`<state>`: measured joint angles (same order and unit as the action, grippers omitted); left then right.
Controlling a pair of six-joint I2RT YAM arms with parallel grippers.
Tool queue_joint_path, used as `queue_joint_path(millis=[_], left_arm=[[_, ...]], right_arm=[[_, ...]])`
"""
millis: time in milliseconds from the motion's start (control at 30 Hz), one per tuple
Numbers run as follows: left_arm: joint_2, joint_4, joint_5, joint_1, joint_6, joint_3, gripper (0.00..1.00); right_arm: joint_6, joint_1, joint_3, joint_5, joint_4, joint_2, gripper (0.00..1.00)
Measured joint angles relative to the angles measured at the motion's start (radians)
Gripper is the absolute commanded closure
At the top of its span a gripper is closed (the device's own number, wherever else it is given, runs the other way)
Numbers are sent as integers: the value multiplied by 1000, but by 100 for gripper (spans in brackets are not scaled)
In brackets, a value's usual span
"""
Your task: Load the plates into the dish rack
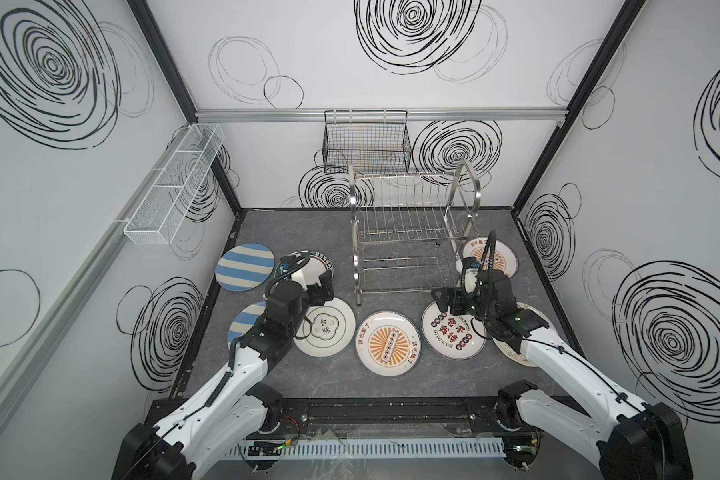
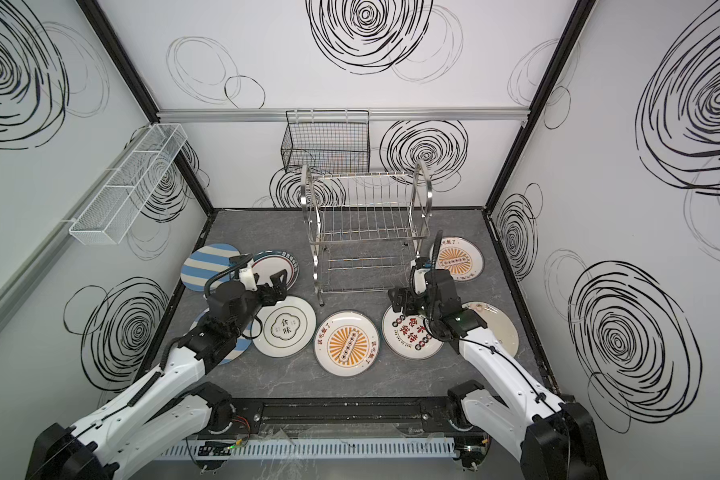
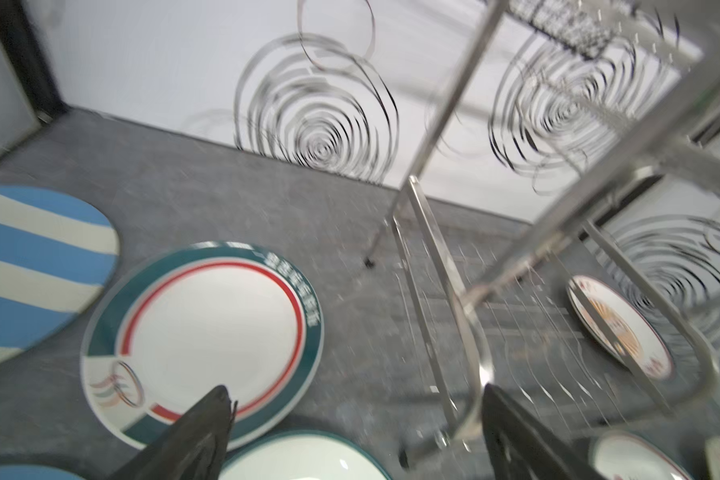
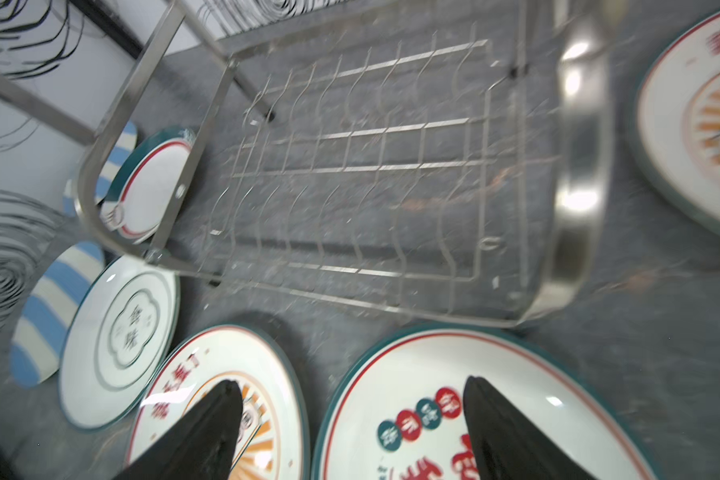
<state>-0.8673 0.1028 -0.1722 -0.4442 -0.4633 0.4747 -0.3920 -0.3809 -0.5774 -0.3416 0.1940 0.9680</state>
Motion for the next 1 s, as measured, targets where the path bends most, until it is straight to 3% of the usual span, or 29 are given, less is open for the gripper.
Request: queue_joint_path(millis=[167,400,633,1000], left_arm=[[26,-116,126,-90,-63,-37,4],[48,-124,222,-156,-110,-111,4],[10,-92,266,-212,-130,-142,4],[-77,-25,304,-267,-147,-175,4]], right_arm=[[-133,-165,39,-61,45,-28,16],[-362,-335,155,-85,70,-96,21],[-521,-396,248,-92,46,-170,27],[-713,-461,386,-78,-125,-154,33]])
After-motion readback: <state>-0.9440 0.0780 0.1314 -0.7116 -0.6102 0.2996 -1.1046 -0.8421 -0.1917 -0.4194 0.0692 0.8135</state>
